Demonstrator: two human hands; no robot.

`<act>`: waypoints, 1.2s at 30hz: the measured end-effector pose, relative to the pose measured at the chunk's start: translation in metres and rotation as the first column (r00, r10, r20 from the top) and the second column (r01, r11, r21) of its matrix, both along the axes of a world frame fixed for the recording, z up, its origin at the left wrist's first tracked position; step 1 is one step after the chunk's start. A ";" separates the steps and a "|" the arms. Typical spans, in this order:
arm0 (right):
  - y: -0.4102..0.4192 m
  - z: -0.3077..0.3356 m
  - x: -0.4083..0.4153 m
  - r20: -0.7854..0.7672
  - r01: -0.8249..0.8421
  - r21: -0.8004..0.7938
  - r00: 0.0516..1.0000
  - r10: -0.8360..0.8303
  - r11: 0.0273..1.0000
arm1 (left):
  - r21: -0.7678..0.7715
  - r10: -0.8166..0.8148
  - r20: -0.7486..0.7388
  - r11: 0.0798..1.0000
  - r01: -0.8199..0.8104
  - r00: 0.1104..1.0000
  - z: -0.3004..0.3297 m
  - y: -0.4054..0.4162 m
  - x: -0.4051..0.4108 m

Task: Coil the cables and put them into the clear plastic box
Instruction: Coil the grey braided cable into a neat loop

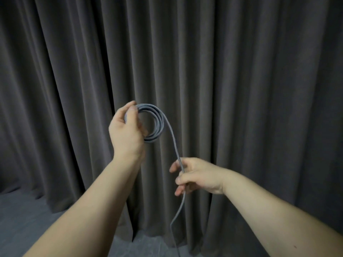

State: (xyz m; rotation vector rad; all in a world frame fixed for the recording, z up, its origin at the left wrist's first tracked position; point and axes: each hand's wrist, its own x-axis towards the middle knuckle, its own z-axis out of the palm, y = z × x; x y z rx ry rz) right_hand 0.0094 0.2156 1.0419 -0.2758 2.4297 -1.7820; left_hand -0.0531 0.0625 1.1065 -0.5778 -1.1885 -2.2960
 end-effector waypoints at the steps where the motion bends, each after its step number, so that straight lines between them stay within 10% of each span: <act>1: 0.002 -0.002 0.000 0.015 0.053 -0.065 0.999 -0.052 0.996 | 0.015 0.029 0.020 0.999 -0.029 0.999 0.001 -0.004 -0.004; 4: 0.009 0.004 -0.010 -0.136 0.382 -0.349 0.883 -0.449 0.856 | 0.040 0.120 0.087 0.991 -0.124 0.989 -0.003 -0.015 -0.021; 6: 0.014 0.012 -0.018 -0.447 0.624 -0.163 0.644 -0.621 0.764 | 0.025 0.173 0.116 0.984 -0.177 0.978 -0.006 -0.019 -0.027; 8: 0.015 0.021 -0.020 -0.736 0.787 0.288 0.546 -0.400 0.545 | 0.001 0.198 0.131 0.980 -0.200 0.971 -0.009 -0.020 -0.033; 10: 0.005 0.034 -0.017 -0.736 0.734 0.618 0.666 -0.119 0.281 | -0.062 0.224 0.121 0.974 -0.218 0.967 -0.010 -0.020 -0.037; 13: -0.022 0.050 -0.008 -0.602 0.577 0.798 0.753 0.266 0.175 | -0.268 0.290 -0.003 0.922 -0.280 0.957 -0.011 -0.014 -0.032; 18: -0.038 0.077 0.000 -0.627 0.415 0.770 0.631 0.457 0.484 | -0.456 0.161 -0.115 0.868 -0.196 0.980 -0.018 -0.011 -0.021; 23: -0.024 0.071 -0.014 -0.868 0.435 0.379 0.474 0.151 0.817 | -0.264 -0.247 0.056 0.931 0.253 0.967 -0.013 -0.016 -0.014; 30: -0.019 0.066 -0.025 -0.836 0.505 0.107 0.513 -0.198 0.856 | -0.255 -0.214 0.069 0.940 0.225 0.974 -0.014 -0.006 -0.001; 36: -0.010 0.067 -0.010 -0.664 0.504 0.429 0.739 -0.116 0.750 | -0.219 0.133 0.107 0.970 -0.107 0.985 -0.009 -0.015 -0.021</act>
